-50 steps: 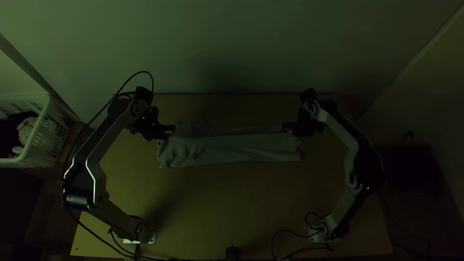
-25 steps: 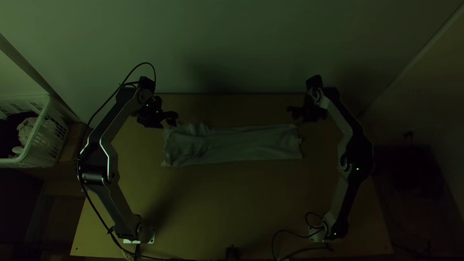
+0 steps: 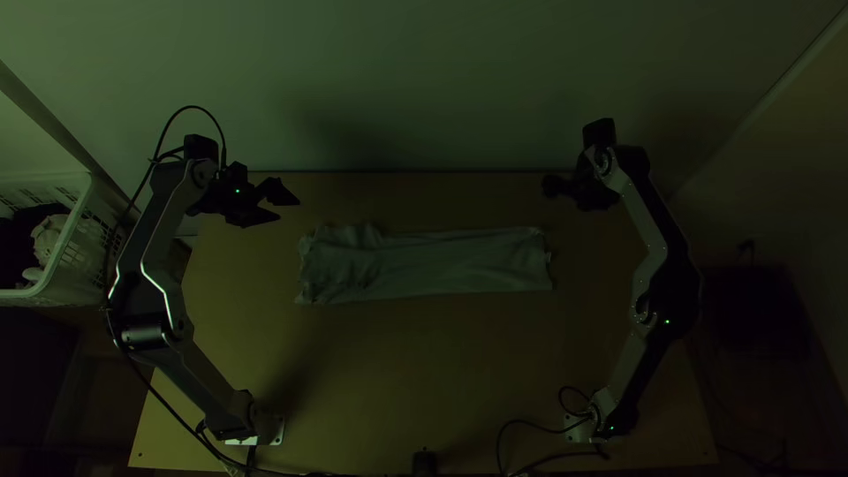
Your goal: Fold the t-shirt
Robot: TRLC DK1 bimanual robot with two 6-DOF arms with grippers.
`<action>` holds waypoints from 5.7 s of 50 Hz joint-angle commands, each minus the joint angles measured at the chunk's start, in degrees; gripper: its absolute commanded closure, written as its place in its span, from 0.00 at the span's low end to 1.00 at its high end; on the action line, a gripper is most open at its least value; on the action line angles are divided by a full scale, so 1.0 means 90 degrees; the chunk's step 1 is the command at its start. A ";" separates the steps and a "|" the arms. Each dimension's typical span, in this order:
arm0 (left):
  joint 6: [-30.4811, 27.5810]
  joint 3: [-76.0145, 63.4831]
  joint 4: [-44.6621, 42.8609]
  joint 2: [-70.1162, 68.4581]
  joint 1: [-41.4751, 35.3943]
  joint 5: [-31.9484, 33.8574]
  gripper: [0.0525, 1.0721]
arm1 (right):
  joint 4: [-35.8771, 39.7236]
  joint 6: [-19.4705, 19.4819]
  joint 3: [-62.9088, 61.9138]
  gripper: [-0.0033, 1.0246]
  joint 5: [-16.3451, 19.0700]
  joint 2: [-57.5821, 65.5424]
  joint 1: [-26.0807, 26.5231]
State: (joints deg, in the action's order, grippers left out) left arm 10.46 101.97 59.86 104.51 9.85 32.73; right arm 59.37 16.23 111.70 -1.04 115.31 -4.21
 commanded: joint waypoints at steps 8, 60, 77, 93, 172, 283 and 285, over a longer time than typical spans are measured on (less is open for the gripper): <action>-0.0547 -0.1067 -0.0147 -0.0518 0.0674 0.0836 0.04 | 0.0073 0.0189 0.0333 0.04 0.0428 -0.1034 0.0155; -0.2998 -0.3909 -0.1074 -0.0098 0.1093 0.1529 0.04 | 0.0063 0.0160 -0.0614 0.04 0.0438 -0.2626 -0.0314; -0.2422 -0.4231 -0.1602 0.0019 0.0468 0.1461 0.04 | -0.0044 0.0082 -0.1024 0.04 0.0438 -0.2919 -0.0275; -0.1230 -0.4299 -0.2578 0.0077 -0.0547 0.1109 0.04 | -0.0083 0.0003 -0.1122 0.04 0.0438 -0.3075 -0.0275; -0.3027 -0.1672 -0.0147 -0.0772 0.1845 -0.2416 0.97 | -0.2124 -0.0299 -0.3778 0.04 0.0438 -0.4013 0.0233; 0.0293 0.3240 0.1445 0.2050 -0.5362 -0.2787 0.04 | -0.2378 -0.0299 -0.5429 0.04 0.0447 -0.5536 0.1180; 0.0313 0.3240 0.1445 0.2021 -0.5323 -0.2758 0.04 | -0.2408 -0.0299 -0.5419 0.04 0.0447 -0.5536 0.1180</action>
State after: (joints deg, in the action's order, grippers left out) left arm 11.60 129.69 72.77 124.64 -39.79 6.70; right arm 38.85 13.23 63.77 2.63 66.57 6.76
